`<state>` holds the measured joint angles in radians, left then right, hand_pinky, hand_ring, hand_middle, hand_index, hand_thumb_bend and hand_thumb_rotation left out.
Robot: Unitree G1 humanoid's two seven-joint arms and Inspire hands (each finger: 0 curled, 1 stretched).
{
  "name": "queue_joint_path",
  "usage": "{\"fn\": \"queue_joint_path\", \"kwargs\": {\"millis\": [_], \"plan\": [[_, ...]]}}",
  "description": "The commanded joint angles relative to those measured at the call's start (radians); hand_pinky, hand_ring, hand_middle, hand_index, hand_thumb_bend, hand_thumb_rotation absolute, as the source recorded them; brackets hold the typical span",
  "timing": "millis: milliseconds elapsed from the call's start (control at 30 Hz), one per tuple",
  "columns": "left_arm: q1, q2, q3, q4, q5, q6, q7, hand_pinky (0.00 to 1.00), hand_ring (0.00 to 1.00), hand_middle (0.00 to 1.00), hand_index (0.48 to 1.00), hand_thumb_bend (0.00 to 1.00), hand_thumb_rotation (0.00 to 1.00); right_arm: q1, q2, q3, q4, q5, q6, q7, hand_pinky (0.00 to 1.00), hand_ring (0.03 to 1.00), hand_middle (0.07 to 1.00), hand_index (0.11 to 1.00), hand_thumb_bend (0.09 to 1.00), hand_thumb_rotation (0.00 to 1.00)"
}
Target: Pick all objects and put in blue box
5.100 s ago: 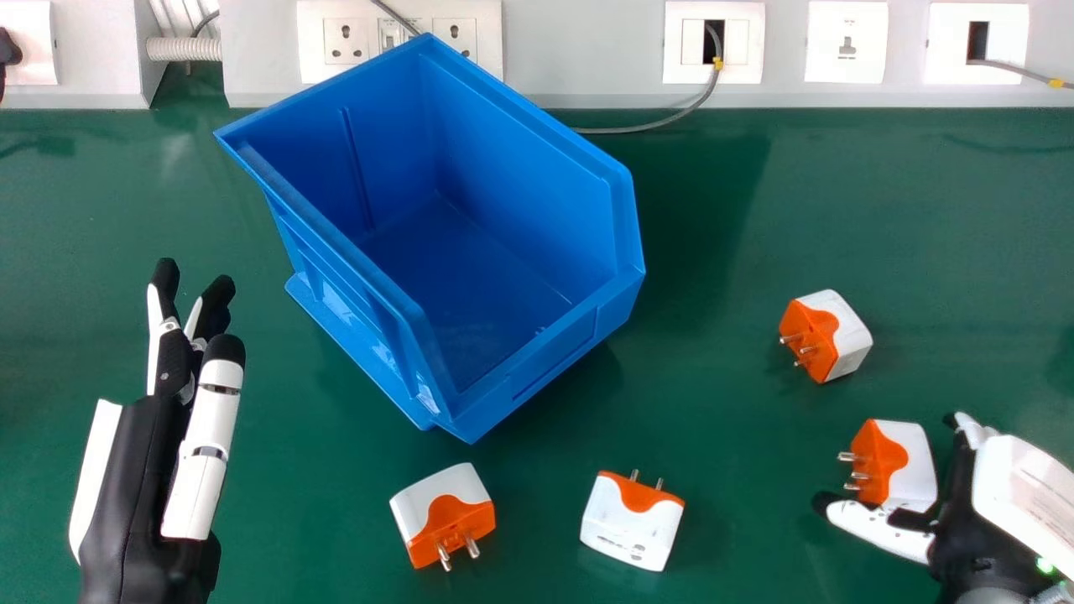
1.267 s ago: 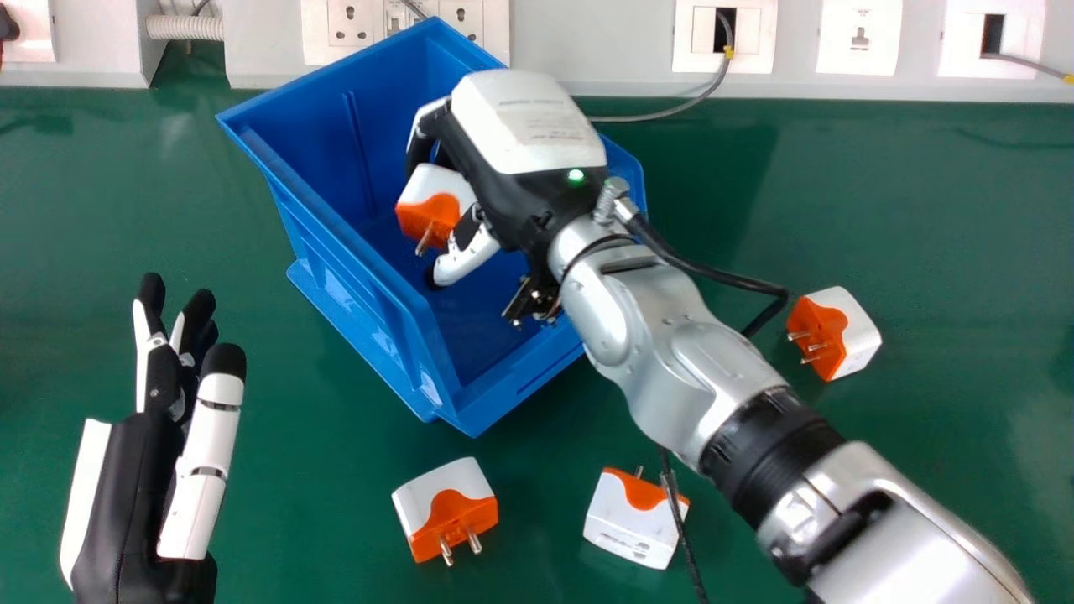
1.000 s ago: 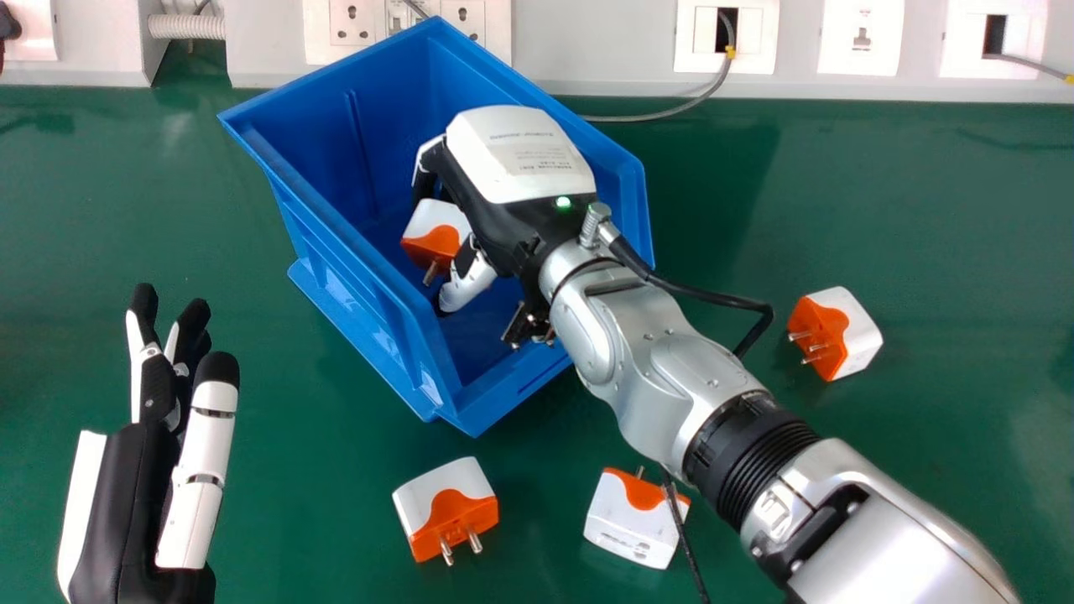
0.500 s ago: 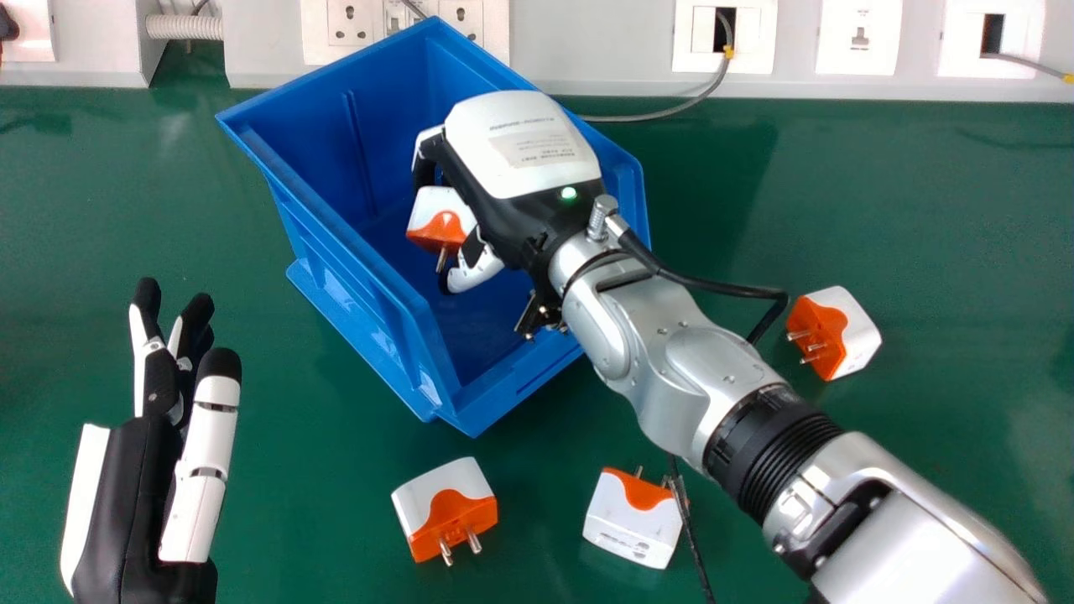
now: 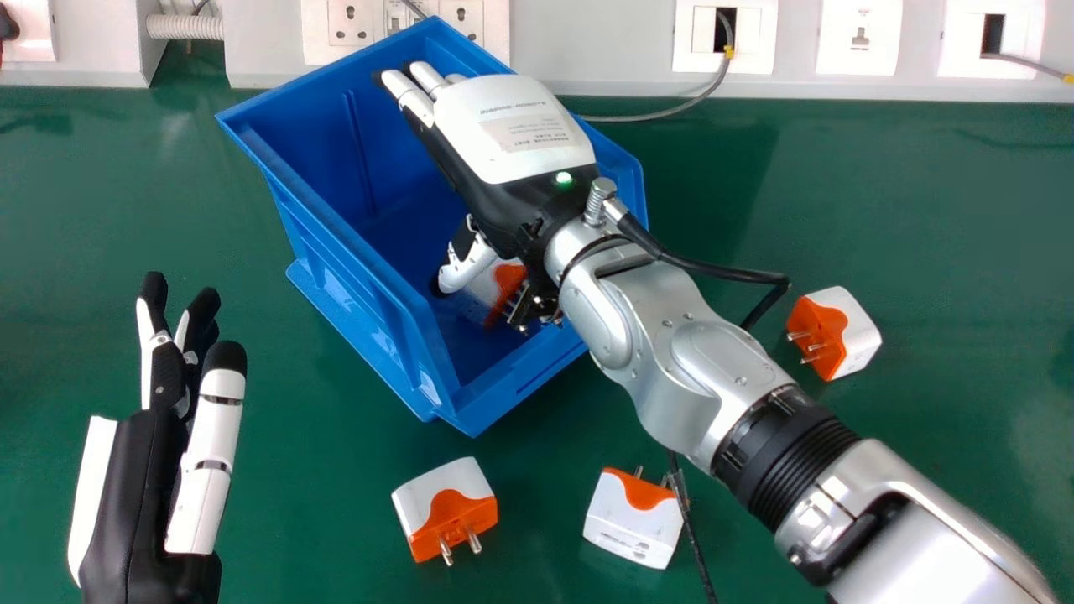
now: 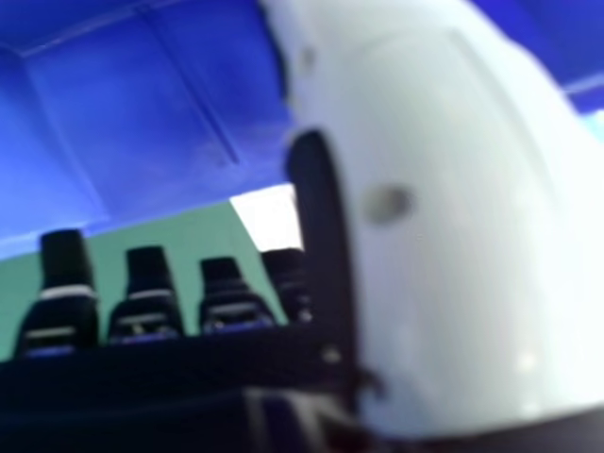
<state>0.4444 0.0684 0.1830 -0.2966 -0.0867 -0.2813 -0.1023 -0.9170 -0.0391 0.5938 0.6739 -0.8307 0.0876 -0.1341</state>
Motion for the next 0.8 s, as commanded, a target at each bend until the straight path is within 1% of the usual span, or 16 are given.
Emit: {"fn": "queue_joint_path", "kwargs": {"millis": [0, 33, 67, 133, 233, 267, 300, 333, 400, 467, 500, 567, 633, 667, 700, 767], "plan": [[0.001, 0.003, 0.005, -0.014, -0.009, -0.018, -0.001, 1.00, 1.00, 0.99, 0.991, 0.25, 0.86, 0.022, -0.025, -0.024, -0.118, -0.003, 0.003, -0.014, 0.78, 0.914, 0.968, 0.929, 0.706, 0.00], [0.002, 0.002, 0.006, -0.014, -0.012, -0.017, -0.002, 1.00, 1.00, 0.99, 0.991, 0.26, 0.86, 0.050, -0.042, -0.031, -0.174, -0.010, -0.002, -0.031, 0.76, 0.903, 0.958, 0.920, 0.719, 0.00], [0.002, 0.002, 0.006, -0.014, -0.021, -0.015, -0.005, 1.00, 1.00, 0.99, 0.989, 0.27, 0.85, 0.077, -0.059, -0.038, -0.227, -0.016, -0.006, -0.042, 0.74, 0.887, 0.945, 0.909, 0.737, 0.00], [0.002, 0.003, 0.007, -0.010, -0.022, -0.016, -0.007, 1.00, 1.00, 0.99, 0.988, 0.29, 0.83, 0.150, -0.091, -0.057, -0.359, -0.024, -0.002, -0.051, 0.70, 0.859, 0.923, 0.891, 0.755, 0.00], [0.001, 0.006, 0.008, -0.003, -0.013, -0.024, -0.007, 1.00, 1.00, 0.99, 0.989, 0.32, 0.83, 0.288, -0.136, -0.093, -0.582, -0.018, 0.017, -0.014, 0.68, 0.869, 0.926, 0.901, 0.669, 0.00], [0.001, 0.007, 0.009, -0.001, -0.013, -0.025, -0.008, 1.00, 1.00, 0.99, 0.991, 0.33, 0.83, 0.334, -0.142, -0.106, -0.640, -0.014, 0.023, -0.014, 0.67, 0.866, 0.922, 0.898, 0.650, 0.00], [0.001, 0.008, 0.010, -0.001, -0.017, -0.025, -0.011, 1.00, 1.00, 0.99, 0.993, 0.33, 0.83, 0.383, -0.147, -0.117, -0.694, -0.012, 0.023, -0.021, 0.66, 0.856, 0.912, 0.891, 0.638, 0.01], [0.001, 0.008, 0.010, -0.001, -0.019, -0.023, -0.011, 1.00, 1.00, 0.99, 0.994, 0.33, 0.82, 0.434, -0.155, -0.126, -0.746, -0.017, 0.025, -0.025, 0.66, 0.852, 0.910, 0.889, 0.628, 0.01], [-0.002, 0.008, 0.010, 0.003, -0.014, -0.024, -0.008, 1.00, 1.00, 0.99, 0.991, 0.29, 0.82, 0.541, -0.175, -0.147, -0.833, -0.014, 0.014, -0.033, 0.69, 0.865, 0.927, 0.900, 0.555, 0.07], [-0.008, 0.010, 0.010, 0.008, -0.008, -0.025, -0.008, 1.00, 1.00, 0.99, 0.992, 0.28, 0.83, 0.647, -0.196, -0.170, -0.887, -0.004, -0.009, -0.053, 0.72, 0.884, 0.948, 0.915, 0.488, 0.15], [-0.012, 0.012, 0.009, 0.012, -0.006, -0.028, -0.009, 1.00, 1.00, 0.99, 0.993, 0.28, 0.83, 0.697, -0.208, -0.181, -0.908, -0.004, -0.021, -0.066, 0.72, 0.880, 0.944, 0.913, 0.492, 0.17], [-0.020, 0.011, 0.008, 0.019, -0.013, -0.032, -0.013, 1.00, 1.00, 0.98, 0.991, 0.26, 0.83, 0.809, -0.230, -0.212, -0.955, 0.004, -0.055, -0.100, 0.73, 0.882, 0.939, 0.916, 0.531, 0.15], [-0.025, 0.009, 0.008, 0.024, -0.012, -0.037, -0.011, 1.00, 1.00, 0.98, 0.984, 0.24, 0.83, 0.916, -0.250, -0.249, -0.997, 0.017, -0.091, -0.133, 0.74, 0.893, 0.949, 0.928, 0.546, 0.14], [-0.026, 0.009, 0.008, 0.025, -0.010, -0.039, -0.011, 1.00, 1.00, 0.98, 0.981, 0.23, 0.83, 0.957, -0.256, -0.267, -1.008, 0.021, -0.109, -0.151, 0.74, 0.900, 0.955, 0.934, 0.548, 0.14], [-0.026, 0.011, 0.009, 0.028, -0.002, -0.044, -0.008, 1.00, 1.00, 0.98, 0.980, 0.22, 0.83, 1.003, -0.260, -0.287, -1.021, 0.021, -0.121, -0.174, 0.74, 0.904, 0.959, 0.938, 0.553, 0.15], [-0.028, 0.015, 0.011, 0.035, 0.001, -0.051, -0.010, 1.00, 1.00, 0.98, 0.982, 0.23, 0.85, 1.078, -0.264, -0.332, -1.036, 0.027, -0.151, -0.222, 0.74, 0.903, 0.958, 0.943, 0.568, 0.19]]}}
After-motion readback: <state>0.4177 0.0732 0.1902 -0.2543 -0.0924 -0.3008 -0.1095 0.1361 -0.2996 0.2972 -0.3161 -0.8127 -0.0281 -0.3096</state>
